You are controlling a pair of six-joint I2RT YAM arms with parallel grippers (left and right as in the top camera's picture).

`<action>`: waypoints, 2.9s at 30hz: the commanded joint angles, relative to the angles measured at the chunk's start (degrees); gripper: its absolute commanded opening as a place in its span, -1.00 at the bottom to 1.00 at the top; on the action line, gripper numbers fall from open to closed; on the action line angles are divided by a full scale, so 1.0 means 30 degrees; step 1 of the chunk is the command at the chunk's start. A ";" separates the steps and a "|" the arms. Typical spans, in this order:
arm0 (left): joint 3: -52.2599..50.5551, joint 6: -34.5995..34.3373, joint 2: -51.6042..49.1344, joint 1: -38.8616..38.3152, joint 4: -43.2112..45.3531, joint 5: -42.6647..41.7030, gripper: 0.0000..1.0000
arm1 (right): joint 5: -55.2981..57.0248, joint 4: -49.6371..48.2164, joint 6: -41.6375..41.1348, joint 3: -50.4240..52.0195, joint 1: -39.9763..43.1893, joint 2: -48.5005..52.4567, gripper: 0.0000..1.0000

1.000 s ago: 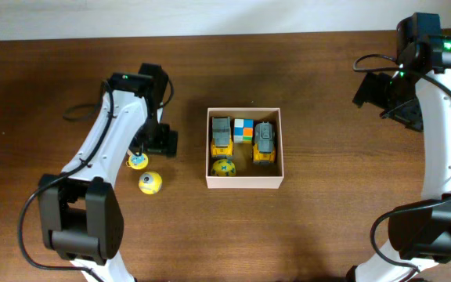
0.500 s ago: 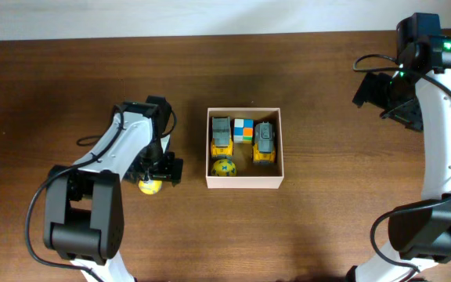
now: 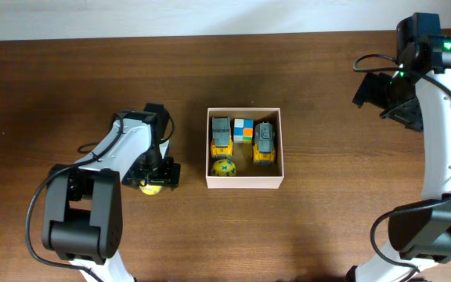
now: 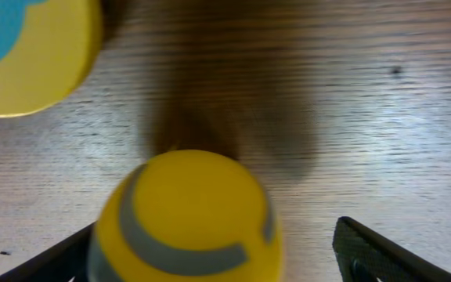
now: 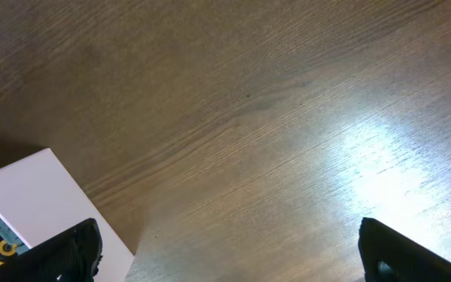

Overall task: Pack container
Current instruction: 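Move the left gripper to the yellow-grey ball and grasp it, then carry the yellow-grey ball with the left gripper into the box, then release the yellow-grey ball beside the lettered ball and lift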

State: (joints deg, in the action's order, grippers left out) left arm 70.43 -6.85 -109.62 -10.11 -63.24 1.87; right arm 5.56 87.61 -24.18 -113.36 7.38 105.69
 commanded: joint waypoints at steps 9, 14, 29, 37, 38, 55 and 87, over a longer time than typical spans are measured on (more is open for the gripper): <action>-0.0350 0.0219 -0.0175 0.0852 0.0889 -0.0211 0.15 | 0.0175 -0.0029 -0.0029 -0.0219 0.0051 -0.0240 0.98; -0.0350 0.0219 -0.0175 0.0852 0.1588 -0.0211 0.01 | 0.0175 -0.0029 -0.0029 -0.0219 0.0051 -0.0233 0.98; 0.2805 0.0240 -0.0080 0.0678 0.1443 -0.1639 -0.19 | 0.0175 -0.0029 -0.0029 -0.0219 0.0051 -0.0233 0.98; 0.8349 0.2324 -0.0080 -0.0663 -0.1326 -0.3184 -0.19 | 0.0175 -0.0029 -0.0029 -0.0219 0.0051 -0.0233 0.98; 0.8947 0.2688 -0.0080 -0.0896 -0.1690 -0.3395 -0.18 | 0.0175 -0.0029 -0.0029 -0.0219 0.0051 -0.0233 0.98; 1.1766 0.6113 -0.0102 -0.6965 -0.3876 -0.5209 -0.13 | 0.0175 -0.0029 -0.0029 -0.0219 0.0051 -0.0233 0.98; 1.1482 0.6105 -0.2171 -0.9457 -0.2055 -0.5355 0.60 | 0.0175 -0.0029 -0.0029 -0.0219 0.0051 -0.0233 0.98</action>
State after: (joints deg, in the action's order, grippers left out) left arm 104.88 10.94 -115.81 -38.15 -70.08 -13.32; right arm 5.56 87.61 -24.18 -113.36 7.38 105.69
